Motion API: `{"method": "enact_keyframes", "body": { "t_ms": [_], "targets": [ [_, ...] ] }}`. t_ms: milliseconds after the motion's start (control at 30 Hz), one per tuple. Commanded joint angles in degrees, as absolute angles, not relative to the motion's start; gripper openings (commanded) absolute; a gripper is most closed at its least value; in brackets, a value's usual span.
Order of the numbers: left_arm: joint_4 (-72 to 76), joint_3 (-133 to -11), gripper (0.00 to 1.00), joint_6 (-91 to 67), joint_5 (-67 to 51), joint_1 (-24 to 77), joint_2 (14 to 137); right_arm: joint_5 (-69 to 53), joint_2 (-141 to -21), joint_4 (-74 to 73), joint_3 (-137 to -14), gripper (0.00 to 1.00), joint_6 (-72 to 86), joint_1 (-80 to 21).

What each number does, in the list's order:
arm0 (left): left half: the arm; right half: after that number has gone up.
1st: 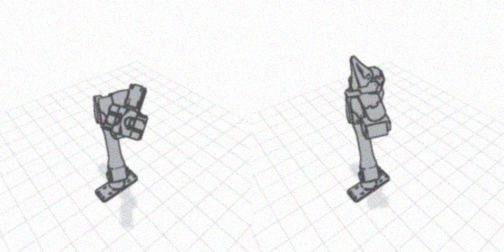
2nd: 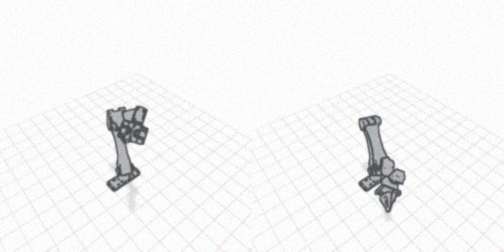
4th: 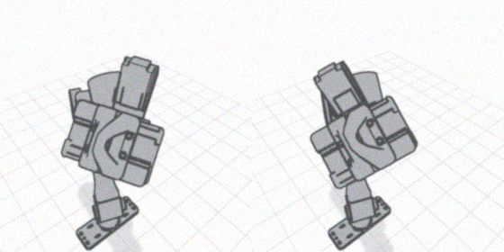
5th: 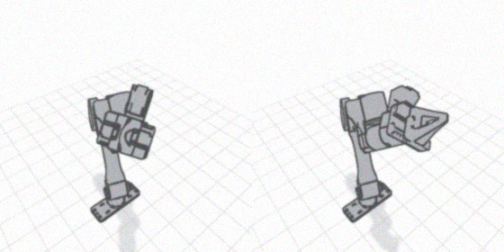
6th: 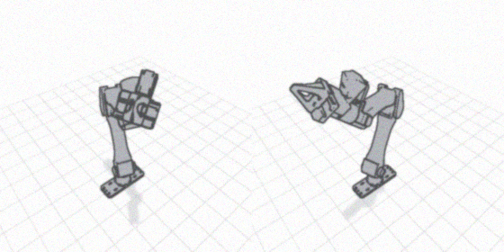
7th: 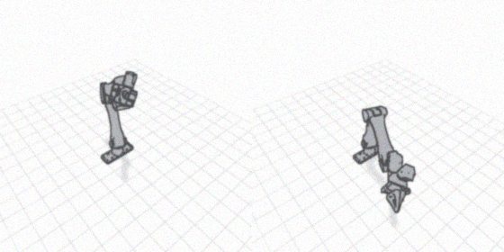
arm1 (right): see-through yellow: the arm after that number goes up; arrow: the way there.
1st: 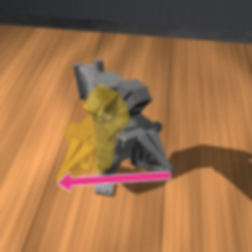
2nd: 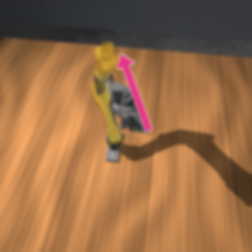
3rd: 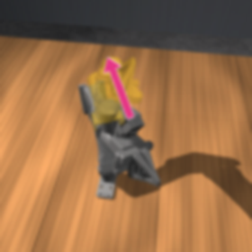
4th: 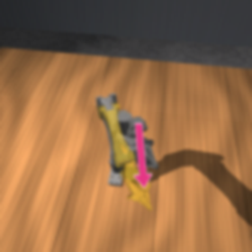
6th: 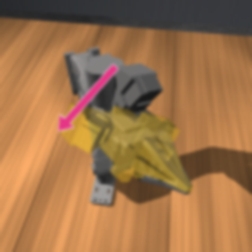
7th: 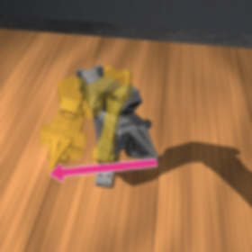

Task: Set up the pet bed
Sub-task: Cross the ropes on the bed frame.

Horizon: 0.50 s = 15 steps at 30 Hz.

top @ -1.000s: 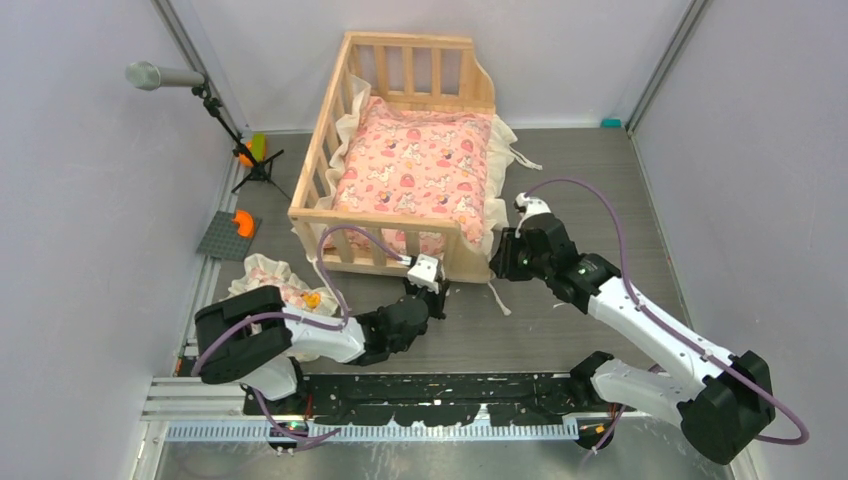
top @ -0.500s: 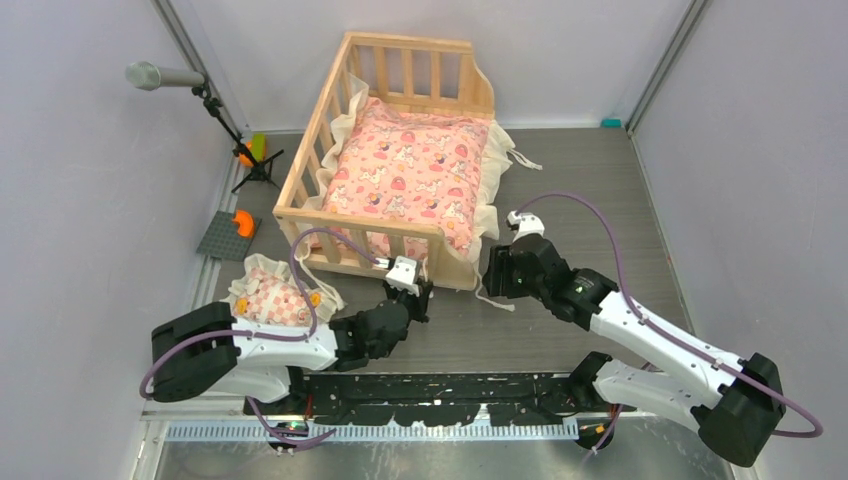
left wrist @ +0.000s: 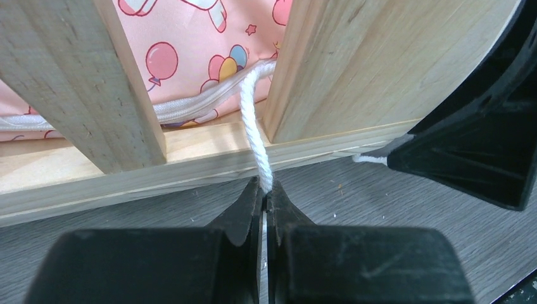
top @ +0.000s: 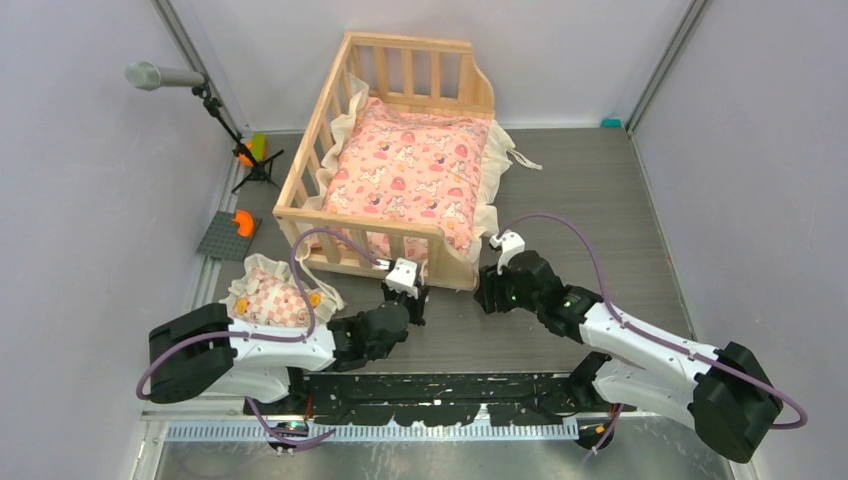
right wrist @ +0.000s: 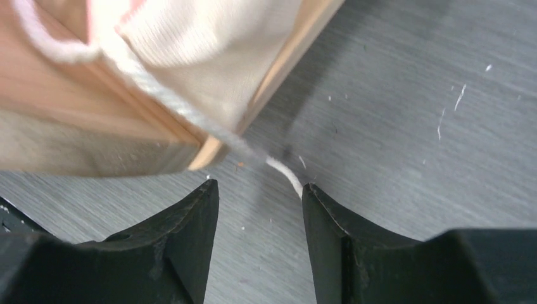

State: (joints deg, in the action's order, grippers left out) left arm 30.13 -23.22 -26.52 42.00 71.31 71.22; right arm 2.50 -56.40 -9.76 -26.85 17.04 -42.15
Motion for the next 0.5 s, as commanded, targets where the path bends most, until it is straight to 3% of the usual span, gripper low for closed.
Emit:
{"method": "enact_keyframes", "body": {
  "t_ms": [0, 200, 467],
  "targets": [
    [30.58, -23.47, 0.0, -25.82, 43.11, 71.54, 69.86, 1.66, -58.57, 1.15, -27.34, 0.54, 11.65, -40.92],
    [30.59, -23.64, 0.0, -25.52, 42.54, 71.54, 69.49, -4.32, -64.32, 7.14, -27.0, 0.49, 10.71, -37.88],
    [30.89, -23.6, 0.0, -25.48, 41.77, 71.54, 69.08, -7.96, -63.64, 13.88, -24.04, 0.32, 9.12, -37.44]
  ]
}}
